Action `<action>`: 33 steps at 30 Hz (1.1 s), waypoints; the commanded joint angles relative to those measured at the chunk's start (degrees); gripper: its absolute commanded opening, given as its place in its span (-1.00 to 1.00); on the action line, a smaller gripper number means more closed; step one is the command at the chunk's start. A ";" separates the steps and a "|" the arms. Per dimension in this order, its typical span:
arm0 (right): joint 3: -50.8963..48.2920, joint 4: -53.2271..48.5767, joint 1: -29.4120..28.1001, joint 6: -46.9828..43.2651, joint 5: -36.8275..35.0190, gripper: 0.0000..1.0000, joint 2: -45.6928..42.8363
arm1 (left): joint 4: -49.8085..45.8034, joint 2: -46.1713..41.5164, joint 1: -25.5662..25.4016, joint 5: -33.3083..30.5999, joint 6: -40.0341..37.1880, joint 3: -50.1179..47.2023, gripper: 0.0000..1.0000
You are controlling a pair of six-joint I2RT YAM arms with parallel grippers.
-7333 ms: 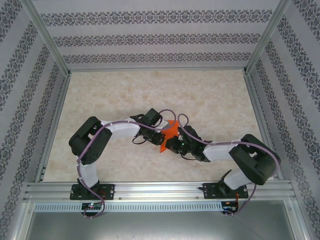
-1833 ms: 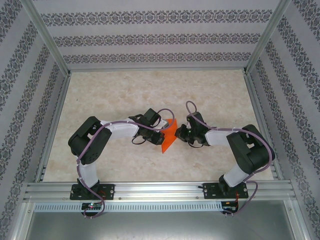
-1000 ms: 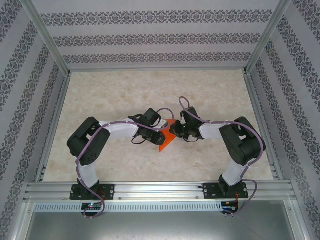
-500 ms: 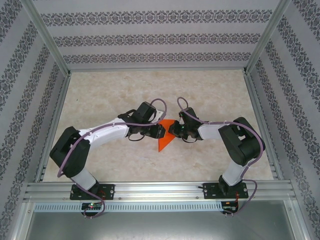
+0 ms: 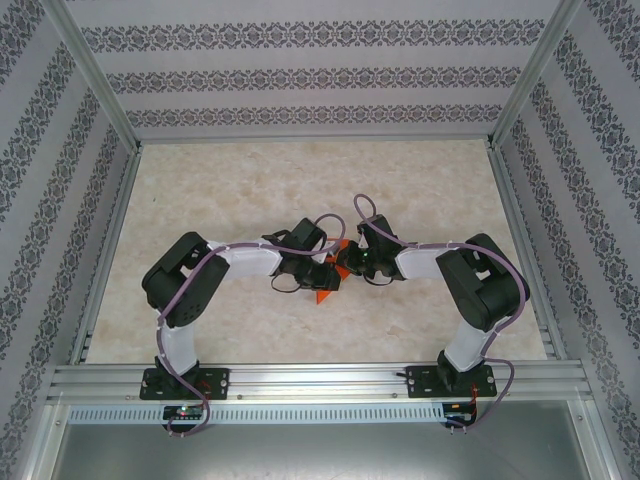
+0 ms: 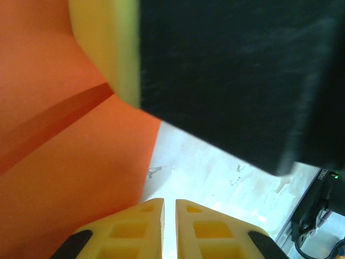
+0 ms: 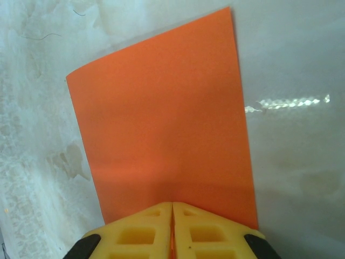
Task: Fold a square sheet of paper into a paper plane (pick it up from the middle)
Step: Third fold the triangle at the center of the table.
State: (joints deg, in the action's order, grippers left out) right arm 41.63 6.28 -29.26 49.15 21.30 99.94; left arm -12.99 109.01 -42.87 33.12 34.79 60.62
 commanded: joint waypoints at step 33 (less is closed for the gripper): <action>-4.76 3.69 -3.11 1.16 1.70 -0.85 1.13 | -1.72 0.97 -0.02 -4.50 -2.60 -1.53 -0.85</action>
State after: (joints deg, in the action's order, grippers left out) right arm 38.39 8.97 -32.03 50.11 24.08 98.43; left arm -14.50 109.32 -42.87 29.98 33.45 60.49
